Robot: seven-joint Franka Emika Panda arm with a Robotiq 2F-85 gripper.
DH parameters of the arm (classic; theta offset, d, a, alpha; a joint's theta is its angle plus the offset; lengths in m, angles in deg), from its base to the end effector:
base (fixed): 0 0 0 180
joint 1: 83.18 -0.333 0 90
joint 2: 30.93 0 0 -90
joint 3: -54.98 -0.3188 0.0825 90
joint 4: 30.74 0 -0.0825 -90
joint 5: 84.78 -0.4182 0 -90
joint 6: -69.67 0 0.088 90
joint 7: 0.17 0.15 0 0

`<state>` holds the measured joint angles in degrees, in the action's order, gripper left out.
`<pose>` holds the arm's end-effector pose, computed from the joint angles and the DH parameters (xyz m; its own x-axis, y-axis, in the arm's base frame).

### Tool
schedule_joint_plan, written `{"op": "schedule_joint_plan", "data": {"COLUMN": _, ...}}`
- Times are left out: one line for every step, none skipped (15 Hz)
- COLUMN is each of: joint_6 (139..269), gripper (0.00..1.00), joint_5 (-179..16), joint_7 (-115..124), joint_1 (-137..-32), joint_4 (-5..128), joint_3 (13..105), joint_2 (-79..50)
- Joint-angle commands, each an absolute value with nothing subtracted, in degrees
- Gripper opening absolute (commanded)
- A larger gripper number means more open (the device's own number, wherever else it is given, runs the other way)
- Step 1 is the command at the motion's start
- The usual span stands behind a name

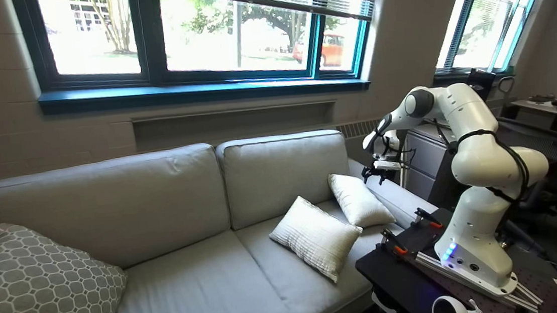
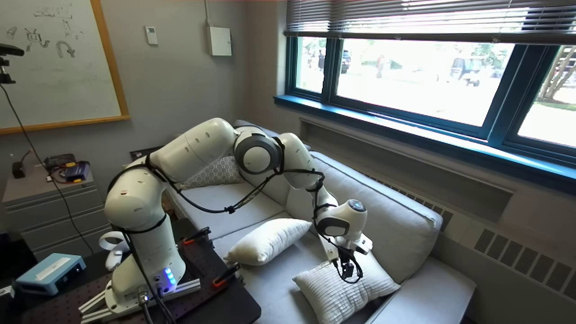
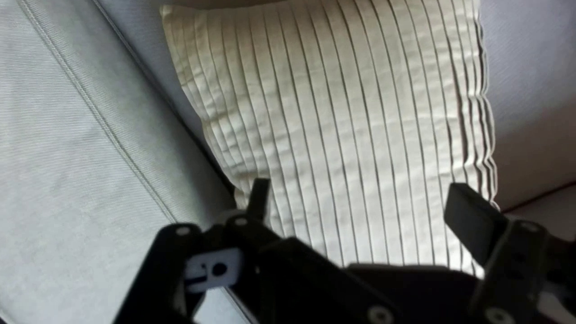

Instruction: Place the striped pillows against the right armrest

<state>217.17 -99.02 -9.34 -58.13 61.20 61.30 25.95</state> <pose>0.5867 -0.3547 -0.0256 0.8530 -0.5218 -0.0082 -0.5217 -0.8522 -0.0398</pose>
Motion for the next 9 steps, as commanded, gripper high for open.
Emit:
{"op": "schedule_joint_plan", "data": {"joint_6": 219.70, "gripper": 1.00, "joint_5": -97.41, "joint_7": -6.05, "joint_1": -61.71, "joint_4": 64.39, "joint_3": 61.03, "joint_2": 22.85}}
{"op": "schedule_joint_plan", "data": {"joint_6": 220.23, "gripper": 1.00, "joint_5": -97.71, "joint_7": -5.23, "joint_1": -62.78, "joint_4": 64.87, "joint_3": 60.57, "joint_2": 22.31}}
{"op": "schedule_joint_plan", "data": {"joint_6": 221.06, "gripper": 1.00, "joint_5": -97.86, "joint_7": -4.00, "joint_1": -64.18, "joint_4": 65.40, "joint_3": 60.42, "joint_2": 21.85}}
{"op": "schedule_joint_plan", "data": {"joint_6": 221.77, "gripper": 1.00, "joint_5": -98.35, "joint_7": -2.55, "joint_1": -65.35, "joint_4": 65.79, "joint_3": 59.93, "joint_2": 21.44}}
{"op": "schedule_joint_plan", "data": {"joint_6": 222.64, "gripper": 1.00, "joint_5": -98.33, "joint_7": -0.70, "joint_1": -67.11, "joint_4": 66.17, "joint_3": 59.90, "joint_2": 21.21}}
{"op": "schedule_joint_plan", "data": {"joint_6": 223.17, "gripper": 1.00, "joint_5": -98.28, "joint_7": 0.81, "joint_1": -68.69, "joint_4": 66.66, "joint_3": 59.62, "joint_2": 20.87}}
{"op": "schedule_joint_plan", "data": {"joint_6": 223.85, "gripper": 1.00, "joint_5": -98.28, "joint_7": 2.52, "joint_1": -70.32, "joint_4": 66.98, "joint_3": 59.54, "joint_2": 20.70}}
{"op": "schedule_joint_plan", "data": {"joint_6": 225.02, "gripper": 1.00, "joint_5": -98.00, "joint_7": 5.25, "joint_1": -72.90, "joint_4": 67.15, "joint_3": 60.15, "joint_2": 20.99}}
{"op": "schedule_joint_plan", "data": {"joint_6": 226.25, "gripper": 1.00, "joint_5": -97.56, "joint_7": 8.87, "joint_1": -75.97, "joint_4": 66.65, "joint_3": 61.44, "joint_2": 21.96}}
